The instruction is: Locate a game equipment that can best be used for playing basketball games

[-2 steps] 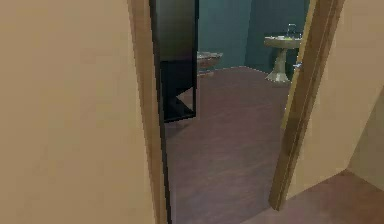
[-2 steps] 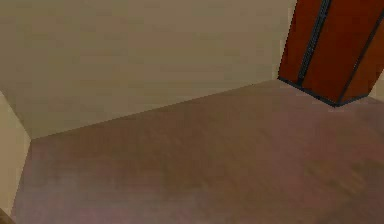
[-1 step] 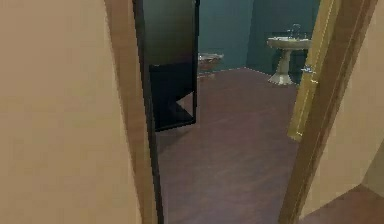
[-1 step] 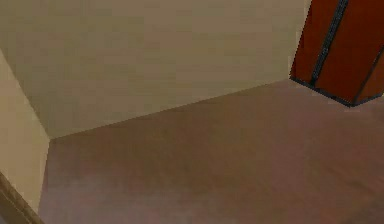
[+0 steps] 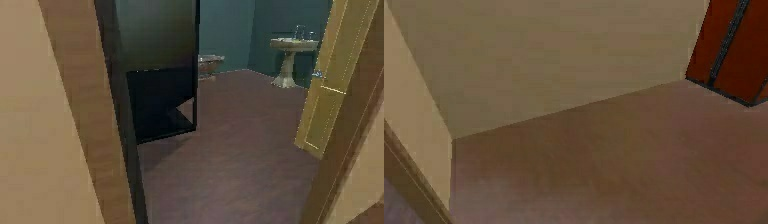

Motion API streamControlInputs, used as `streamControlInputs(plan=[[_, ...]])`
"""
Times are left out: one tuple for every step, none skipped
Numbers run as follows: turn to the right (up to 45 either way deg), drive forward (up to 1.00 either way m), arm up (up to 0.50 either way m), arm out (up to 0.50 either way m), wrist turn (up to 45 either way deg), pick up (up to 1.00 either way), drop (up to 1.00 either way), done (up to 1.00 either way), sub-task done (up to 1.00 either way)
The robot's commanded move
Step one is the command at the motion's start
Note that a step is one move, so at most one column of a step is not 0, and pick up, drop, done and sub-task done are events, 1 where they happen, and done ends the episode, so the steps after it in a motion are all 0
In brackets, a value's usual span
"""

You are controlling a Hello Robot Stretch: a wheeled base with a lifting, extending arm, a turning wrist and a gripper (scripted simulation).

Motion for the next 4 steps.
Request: streamControlInputs(plan=[[45.0,0.00,0.00,0.00,0.0,0.00,0.00,0.00,0.00],[45.0,0.00,0.00,0.00,0.0,0.00,0.00,0.00,0.00],[45.0,0.00,0.00,0.00,0.0,0.00,0.00,0.00,0.00],[18.0,0.00,0.00,0.00,0.0,0.00,0.00,0.00,0.00]])
